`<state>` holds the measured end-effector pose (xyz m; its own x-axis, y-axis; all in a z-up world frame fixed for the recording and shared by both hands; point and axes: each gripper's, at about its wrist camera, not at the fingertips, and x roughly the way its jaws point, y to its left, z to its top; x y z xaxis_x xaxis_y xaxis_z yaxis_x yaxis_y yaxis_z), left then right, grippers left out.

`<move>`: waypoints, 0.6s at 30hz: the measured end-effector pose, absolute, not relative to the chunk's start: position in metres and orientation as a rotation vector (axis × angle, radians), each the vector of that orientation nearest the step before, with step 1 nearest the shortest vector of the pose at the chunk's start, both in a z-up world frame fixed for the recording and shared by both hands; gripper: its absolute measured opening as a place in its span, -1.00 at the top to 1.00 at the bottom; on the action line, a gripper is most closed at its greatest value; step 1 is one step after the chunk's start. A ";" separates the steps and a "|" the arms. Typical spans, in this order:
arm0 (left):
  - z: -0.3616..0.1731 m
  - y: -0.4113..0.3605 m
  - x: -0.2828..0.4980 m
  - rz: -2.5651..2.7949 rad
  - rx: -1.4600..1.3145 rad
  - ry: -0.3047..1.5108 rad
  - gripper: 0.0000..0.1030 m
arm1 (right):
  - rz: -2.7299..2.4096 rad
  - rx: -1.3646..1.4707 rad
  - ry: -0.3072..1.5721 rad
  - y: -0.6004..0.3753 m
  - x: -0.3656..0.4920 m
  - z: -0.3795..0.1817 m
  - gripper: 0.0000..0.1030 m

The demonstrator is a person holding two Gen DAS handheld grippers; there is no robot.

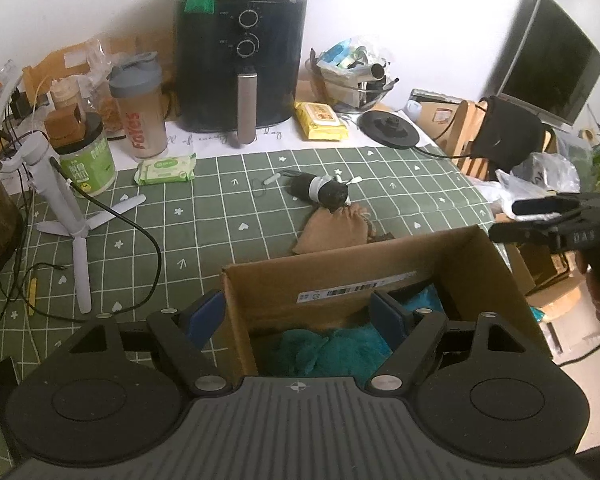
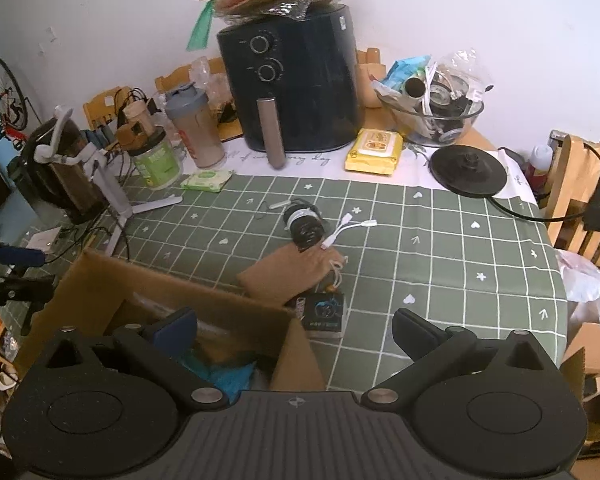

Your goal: Organize soft objects

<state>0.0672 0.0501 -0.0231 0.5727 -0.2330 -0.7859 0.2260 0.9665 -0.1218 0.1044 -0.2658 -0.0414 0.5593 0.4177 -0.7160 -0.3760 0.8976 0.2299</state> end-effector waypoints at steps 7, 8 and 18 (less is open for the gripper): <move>-0.028 0.050 0.078 -0.299 -0.011 0.943 -0.53 | 0.461 0.089 0.878 -0.273 0.144 -0.049 -0.99; -0.028 0.051 0.079 -0.304 -0.015 0.945 -0.53 | 0.464 0.083 0.884 -0.272 0.151 -0.052 -0.98; -0.029 0.060 0.092 -0.304 -0.044 0.947 -0.53 | 0.498 0.049 0.948 -0.261 0.222 -0.089 -0.70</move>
